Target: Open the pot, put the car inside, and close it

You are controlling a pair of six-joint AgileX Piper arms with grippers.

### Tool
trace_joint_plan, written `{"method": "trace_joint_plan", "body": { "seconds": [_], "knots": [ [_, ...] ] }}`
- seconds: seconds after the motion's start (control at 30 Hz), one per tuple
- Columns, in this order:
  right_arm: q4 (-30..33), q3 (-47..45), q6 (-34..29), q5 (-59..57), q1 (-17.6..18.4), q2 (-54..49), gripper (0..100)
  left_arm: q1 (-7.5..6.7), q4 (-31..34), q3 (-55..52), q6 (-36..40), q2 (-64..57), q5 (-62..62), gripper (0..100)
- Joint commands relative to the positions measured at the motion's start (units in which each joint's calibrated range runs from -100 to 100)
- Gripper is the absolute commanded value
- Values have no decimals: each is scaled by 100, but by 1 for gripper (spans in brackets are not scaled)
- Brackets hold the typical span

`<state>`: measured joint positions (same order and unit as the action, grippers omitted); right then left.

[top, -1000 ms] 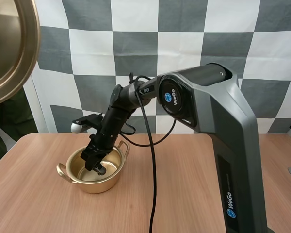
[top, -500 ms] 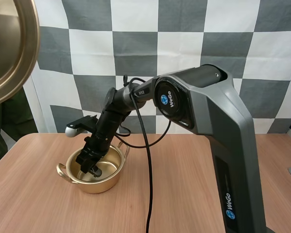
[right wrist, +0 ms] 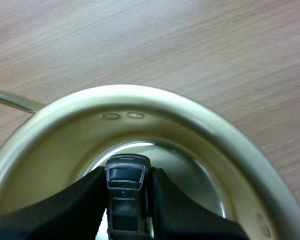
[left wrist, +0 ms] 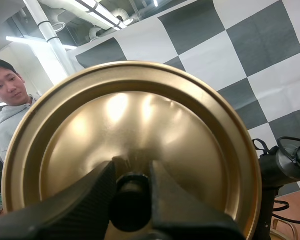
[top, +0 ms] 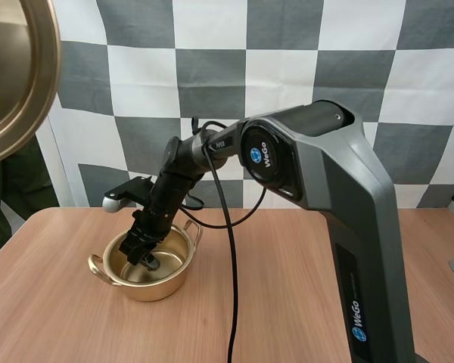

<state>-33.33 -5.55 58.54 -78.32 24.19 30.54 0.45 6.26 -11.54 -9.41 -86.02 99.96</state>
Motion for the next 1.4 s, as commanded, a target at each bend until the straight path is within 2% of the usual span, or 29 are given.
{"method": "trace_joint_plan", "body": {
  "seconds": [0.0, 0.43, 0.7, 0.77, 0.83, 0.9, 0.93, 1.1, 1.37],
  "knots": [
    [2, 0, 1, 8, 1, 57, 0, 4, 3, -5, 0, -3, 4, 0],
    [70, 0, 1, 104, 1, 266, 0, 4, 3, -5, 0, -3, 4, 0],
    [72, 0, -267, 218, 1, 254, 0, 4, 3, -5, -10, 3, 4, 0],
    [109, 0, -266, 218, 7, 254, 24, 4, 3, -5, -19, 3, 4, 0],
    [109, 0, -266, 152, 7, 254, 54, 4, 3, -5, -32, 3, 4, 0],
    [109, 0, -178, -16, 7, 254, 90, 4, 3, -5, -32, 3, 4, 0],
    [109, 0, -85, -133, 7, 254, 100, 4, 3, -5, -32, 3, 4, 0],
    [61, 0, -9, -319, 7, 243, 100, 4, 3, -5, -32, 3, 4, 0],
    [-153, 75, -9, -12, 7, -69, 100, 4, 3, -5, -32, 3, 4, 0]
  ]
}}
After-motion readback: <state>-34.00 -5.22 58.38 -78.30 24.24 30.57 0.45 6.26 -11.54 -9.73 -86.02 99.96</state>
